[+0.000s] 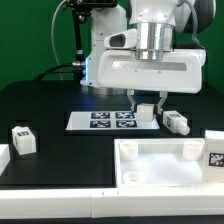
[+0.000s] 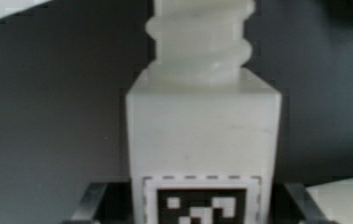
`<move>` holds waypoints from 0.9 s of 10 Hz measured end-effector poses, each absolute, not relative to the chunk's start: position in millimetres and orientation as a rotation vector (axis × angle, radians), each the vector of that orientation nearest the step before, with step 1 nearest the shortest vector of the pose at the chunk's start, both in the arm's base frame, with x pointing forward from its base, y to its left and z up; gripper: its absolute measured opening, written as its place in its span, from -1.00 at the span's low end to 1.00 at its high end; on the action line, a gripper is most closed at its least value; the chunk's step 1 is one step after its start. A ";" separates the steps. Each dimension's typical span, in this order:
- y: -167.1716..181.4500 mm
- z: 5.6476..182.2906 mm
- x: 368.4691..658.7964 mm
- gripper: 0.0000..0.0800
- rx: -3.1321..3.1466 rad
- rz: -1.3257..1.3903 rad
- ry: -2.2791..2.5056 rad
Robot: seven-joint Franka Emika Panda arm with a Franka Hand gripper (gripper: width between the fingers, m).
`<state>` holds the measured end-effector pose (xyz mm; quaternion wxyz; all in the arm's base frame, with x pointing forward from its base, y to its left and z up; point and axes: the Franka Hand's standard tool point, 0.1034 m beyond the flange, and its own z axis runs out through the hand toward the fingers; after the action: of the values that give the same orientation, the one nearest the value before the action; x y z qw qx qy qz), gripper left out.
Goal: Assemble square table
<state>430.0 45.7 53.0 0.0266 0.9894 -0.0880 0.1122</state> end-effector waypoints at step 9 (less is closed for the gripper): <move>38.5 11.4 414.7 -0.29 3.105 0.145 0.042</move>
Offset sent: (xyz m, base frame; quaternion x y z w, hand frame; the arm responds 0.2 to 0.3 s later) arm -0.0109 0.0090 -0.0403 0.1155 -0.1129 -0.1478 0.9757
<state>414.7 38.5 11.4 0.0165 0.9987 0.0136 0.0468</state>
